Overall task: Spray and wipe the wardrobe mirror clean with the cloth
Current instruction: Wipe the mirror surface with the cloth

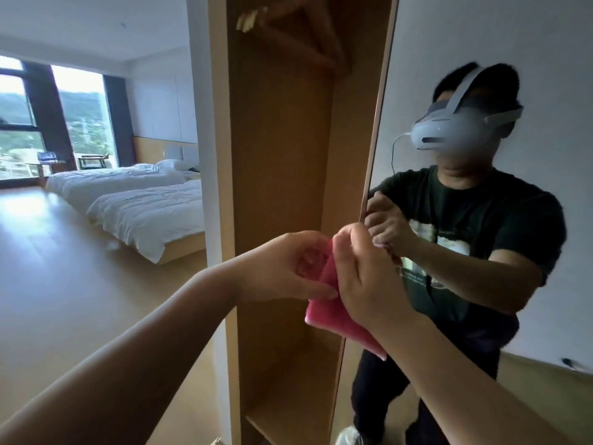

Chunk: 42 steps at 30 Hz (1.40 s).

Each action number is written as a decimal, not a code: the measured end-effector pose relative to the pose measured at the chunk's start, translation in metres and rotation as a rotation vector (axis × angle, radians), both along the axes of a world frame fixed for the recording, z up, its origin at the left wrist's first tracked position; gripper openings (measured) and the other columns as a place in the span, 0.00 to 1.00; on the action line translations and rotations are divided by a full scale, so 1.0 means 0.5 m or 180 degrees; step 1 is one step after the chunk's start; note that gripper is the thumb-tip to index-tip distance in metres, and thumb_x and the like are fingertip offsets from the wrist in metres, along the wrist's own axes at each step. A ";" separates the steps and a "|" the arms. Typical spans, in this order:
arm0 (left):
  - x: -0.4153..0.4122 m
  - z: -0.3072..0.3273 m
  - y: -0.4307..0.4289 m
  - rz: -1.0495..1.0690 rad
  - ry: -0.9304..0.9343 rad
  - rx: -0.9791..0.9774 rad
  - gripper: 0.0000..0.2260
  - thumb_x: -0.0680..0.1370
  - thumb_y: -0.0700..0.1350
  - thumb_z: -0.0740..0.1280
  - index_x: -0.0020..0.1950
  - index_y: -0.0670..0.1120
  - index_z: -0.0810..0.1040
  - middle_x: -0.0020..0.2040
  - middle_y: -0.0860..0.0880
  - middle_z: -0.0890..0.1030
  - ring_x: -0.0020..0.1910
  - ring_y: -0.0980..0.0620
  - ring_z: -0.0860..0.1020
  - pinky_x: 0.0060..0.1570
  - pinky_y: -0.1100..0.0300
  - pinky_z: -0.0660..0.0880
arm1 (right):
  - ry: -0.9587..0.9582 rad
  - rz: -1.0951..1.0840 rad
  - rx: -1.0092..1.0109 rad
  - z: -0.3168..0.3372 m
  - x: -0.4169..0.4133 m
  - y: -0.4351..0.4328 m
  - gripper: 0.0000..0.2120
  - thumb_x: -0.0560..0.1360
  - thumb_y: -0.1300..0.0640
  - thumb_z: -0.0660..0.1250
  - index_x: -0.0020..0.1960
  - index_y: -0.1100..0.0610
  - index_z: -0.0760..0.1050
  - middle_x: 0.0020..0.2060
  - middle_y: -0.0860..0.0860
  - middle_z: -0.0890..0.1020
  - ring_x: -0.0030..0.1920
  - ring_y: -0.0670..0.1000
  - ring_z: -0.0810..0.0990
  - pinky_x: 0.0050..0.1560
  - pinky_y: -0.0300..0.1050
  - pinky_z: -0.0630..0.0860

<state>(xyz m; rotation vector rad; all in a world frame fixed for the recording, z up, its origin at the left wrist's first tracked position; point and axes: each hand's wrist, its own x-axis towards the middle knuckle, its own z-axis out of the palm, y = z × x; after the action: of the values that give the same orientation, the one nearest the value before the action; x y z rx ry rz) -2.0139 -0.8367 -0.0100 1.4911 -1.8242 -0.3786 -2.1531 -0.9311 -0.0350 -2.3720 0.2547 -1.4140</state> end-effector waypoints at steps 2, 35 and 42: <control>-0.015 0.089 0.006 0.0228 -0.0185 -0.0133 0.10 0.73 0.47 0.73 0.53 0.50 0.78 0.45 0.54 0.81 0.44 0.51 0.82 0.43 0.55 0.82 | 0.0185 0.0112 -0.0019 0.094 -0.018 0.003 0.24 0.77 0.36 0.46 0.54 0.53 0.70 0.30 0.41 0.72 0.32 0.35 0.77 0.30 0.29 0.70; -0.102 0.473 -0.036 0.0861 0.0368 -0.1917 0.06 0.75 0.41 0.69 0.50 0.51 0.79 0.44 0.55 0.81 0.41 0.62 0.80 0.35 0.72 0.75 | -0.0388 0.0864 0.0777 0.548 -0.182 -0.054 0.22 0.76 0.69 0.61 0.54 0.45 0.83 0.44 0.45 0.86 0.48 0.48 0.85 0.48 0.39 0.81; -0.011 0.560 -0.129 0.1198 -0.0314 -0.2251 0.11 0.76 0.41 0.68 0.58 0.48 0.77 0.48 0.54 0.80 0.44 0.59 0.77 0.41 0.73 0.71 | -0.0991 -0.0067 -0.0037 0.703 -0.118 -0.064 0.19 0.77 0.64 0.63 0.46 0.40 0.83 0.42 0.42 0.85 0.43 0.48 0.85 0.42 0.46 0.83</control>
<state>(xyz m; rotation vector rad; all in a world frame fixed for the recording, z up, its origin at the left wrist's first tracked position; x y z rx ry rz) -2.0192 -0.9010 0.2702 1.2989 -1.4683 0.4872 -2.2121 -0.9633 0.3163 -2.1224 0.1878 -1.7698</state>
